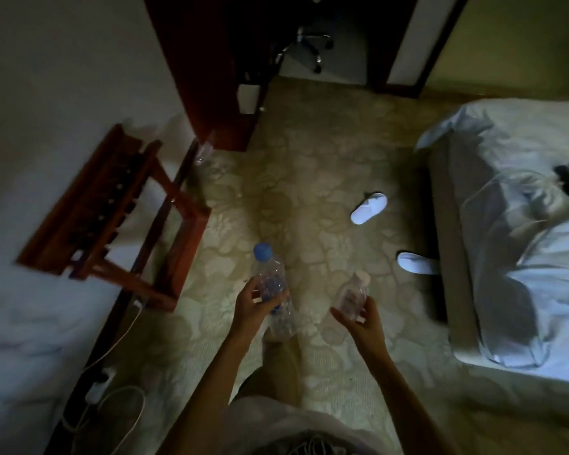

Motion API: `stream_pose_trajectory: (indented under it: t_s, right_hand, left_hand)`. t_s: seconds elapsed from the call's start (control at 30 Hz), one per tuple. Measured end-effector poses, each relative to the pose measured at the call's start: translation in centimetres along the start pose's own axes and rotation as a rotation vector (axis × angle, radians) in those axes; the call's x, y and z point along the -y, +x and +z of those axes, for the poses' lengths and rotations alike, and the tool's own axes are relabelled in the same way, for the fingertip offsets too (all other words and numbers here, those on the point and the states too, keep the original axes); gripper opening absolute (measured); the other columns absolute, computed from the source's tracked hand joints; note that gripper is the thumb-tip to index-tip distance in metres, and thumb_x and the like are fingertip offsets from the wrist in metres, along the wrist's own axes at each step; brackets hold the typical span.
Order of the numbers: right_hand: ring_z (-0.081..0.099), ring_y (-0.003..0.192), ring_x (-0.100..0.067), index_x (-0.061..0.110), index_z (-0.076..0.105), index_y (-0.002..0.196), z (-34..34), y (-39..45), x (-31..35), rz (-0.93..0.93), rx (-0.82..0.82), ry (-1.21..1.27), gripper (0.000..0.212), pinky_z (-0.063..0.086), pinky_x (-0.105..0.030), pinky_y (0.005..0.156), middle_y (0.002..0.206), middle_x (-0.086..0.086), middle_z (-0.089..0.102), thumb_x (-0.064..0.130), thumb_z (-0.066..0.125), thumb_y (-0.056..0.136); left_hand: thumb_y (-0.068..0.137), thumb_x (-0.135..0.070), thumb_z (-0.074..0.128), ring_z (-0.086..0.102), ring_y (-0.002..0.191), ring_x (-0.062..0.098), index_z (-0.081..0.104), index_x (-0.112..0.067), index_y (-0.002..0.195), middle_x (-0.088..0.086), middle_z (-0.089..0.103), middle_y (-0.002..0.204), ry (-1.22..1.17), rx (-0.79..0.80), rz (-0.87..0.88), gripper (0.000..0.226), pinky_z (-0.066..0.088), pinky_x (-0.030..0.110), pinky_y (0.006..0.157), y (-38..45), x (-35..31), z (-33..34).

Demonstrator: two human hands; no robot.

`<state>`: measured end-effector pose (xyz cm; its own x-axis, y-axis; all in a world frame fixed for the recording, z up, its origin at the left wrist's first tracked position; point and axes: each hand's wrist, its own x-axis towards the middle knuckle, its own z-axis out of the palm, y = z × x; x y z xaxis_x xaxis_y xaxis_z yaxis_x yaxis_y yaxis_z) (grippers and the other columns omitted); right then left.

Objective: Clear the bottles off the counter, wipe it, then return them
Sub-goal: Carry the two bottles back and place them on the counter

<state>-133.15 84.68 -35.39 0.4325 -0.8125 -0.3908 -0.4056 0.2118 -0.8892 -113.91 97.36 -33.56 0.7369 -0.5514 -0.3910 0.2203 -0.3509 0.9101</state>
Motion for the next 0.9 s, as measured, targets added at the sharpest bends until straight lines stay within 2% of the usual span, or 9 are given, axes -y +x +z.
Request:
stream_pose_trajectory:
  t_s: [0.1, 0.23, 0.37, 0.47, 0.57, 0.7, 0.73, 0.83, 0.9]
  right_hand:
    - [0.061, 0.103, -0.007, 0.021, 0.051, 0.119, 0.5, 7.3, 4.8, 0.037, -0.062, -0.004, 0.055, 0.051, -0.016, 0.070, 0.111, 0.009, 0.061, 0.027, 0.083, 0.074]
    - [0.063, 0.105, -0.012, 0.020, 0.050, 0.127, 0.8, 17.2, 14.4, -0.051, -0.127, 0.000, 0.066, 0.057, -0.033, 0.084, 0.120, 0.003, 0.062, 0.032, 0.084, 0.071]
    - [0.062, 0.106, -0.012, 0.024, 0.047, 0.132, 2.3, 24.9, 22.2, -0.112, -0.160, 0.016, 0.066, 0.056, -0.030, 0.083, 0.123, 0.004, 0.059, 0.034, 0.080, 0.076]
    - [0.060, 0.107, -0.012, 0.023, 0.045, 0.134, 4.0, 31.1, 24.9, -0.072, -0.151, 0.020, 0.067, 0.050, -0.019, 0.073, 0.122, 0.005, 0.057, 0.035, 0.079, 0.077]
    - [0.059, 0.106, -0.012, 0.021, 0.044, 0.135, 6.0, 38.3, 26.3, -0.025, -0.129, -0.004, 0.068, 0.048, -0.016, 0.070, 0.126, 0.001, 0.056, 0.037, 0.078, 0.078]
    - [0.061, 0.108, -0.018, 0.019, 0.048, 0.129, 9.3, 51.3, 30.9, -0.029, -0.098, 0.010, 0.069, 0.056, -0.037, 0.086, 0.125, -0.002, 0.060, 0.043, 0.080, 0.073]
    - [0.061, 0.105, -0.015, 0.020, 0.049, 0.127, 10.2, 54.5, 32.9, -0.043, -0.084, 0.018, 0.066, 0.057, -0.037, 0.086, 0.122, -0.001, 0.061, 0.042, 0.081, 0.073]
    - [0.059, 0.099, -0.003, 0.020, 0.050, 0.125, 12.6, 62.7, 40.4, -0.141, 0.008, 0.031, 0.056, 0.052, -0.016, 0.066, 0.117, 0.005, 0.060, 0.035, 0.078, 0.079]
    - [0.060, 0.100, -0.003, 0.022, 0.050, 0.125, 13.7, 67.7, 45.3, -0.173, 0.079, 0.048, 0.054, 0.052, -0.012, 0.061, 0.115, 0.009, 0.060, 0.034, 0.077, 0.079]
  left_hand:
    - [0.074, -0.007, 0.081, 0.064, 0.095, 0.014, 0.064, -0.014, 0.116, -0.008, 0.066, 0.100, -0.024, 0.079, -0.019, 0.045, 0.052, 0.008, 0.067, 8.5, -4.4, 2.4]
    - [0.075, -0.014, 0.081, 0.064, 0.097, 0.008, 0.062, -0.016, 0.123, -0.003, 0.067, 0.110, -0.060, 0.176, 0.004, 0.052, 0.053, 0.006, 0.068, 19.8, -13.2, 4.5]
    - [0.076, -0.015, 0.081, 0.068, 0.094, 0.003, 0.061, -0.022, 0.123, -0.002, 0.069, 0.113, -0.062, 0.254, 0.063, 0.052, 0.054, 0.010, 0.068, 28.6, -20.9, 5.1]
    - [0.078, -0.012, 0.078, 0.069, 0.093, 0.002, 0.059, -0.020, 0.125, 0.000, 0.069, 0.113, -0.067, 0.262, 0.069, 0.051, 0.053, 0.010, 0.065, 35.0, -24.0, 5.1]
    - [0.079, -0.013, 0.077, 0.068, 0.096, 0.002, 0.059, -0.014, 0.129, 0.003, 0.067, 0.116, -0.032, 0.221, 0.060, 0.053, 0.051, 0.007, 0.063, 41.6, -25.5, 5.4]
    - [0.080, -0.012, 0.076, 0.067, 0.095, 0.006, 0.060, -0.009, 0.126, -0.004, 0.067, 0.105, -0.012, 0.149, 0.050, 0.049, 0.049, 0.004, 0.060, 52.8, -29.5, 5.9]
    - [0.080, -0.011, 0.076, 0.067, 0.094, 0.005, 0.061, -0.008, 0.126, -0.007, 0.067, 0.102, -0.012, 0.122, 0.059, 0.048, 0.049, 0.004, 0.060, 55.6, -31.2, 5.8]
    - [0.082, -0.011, 0.075, 0.065, 0.078, -0.012, 0.062, -0.007, 0.122, -0.013, 0.065, 0.098, -0.029, 0.073, 0.116, 0.042, 0.048, 0.003, 0.061, 63.2, -37.6, 5.2]
    - [0.083, -0.013, 0.074, 0.067, 0.079, -0.006, 0.061, -0.014, 0.118, -0.013, 0.064, 0.097, -0.043, 0.045, 0.137, 0.038, 0.049, 0.005, 0.062, 67.5, -41.9, 4.4]
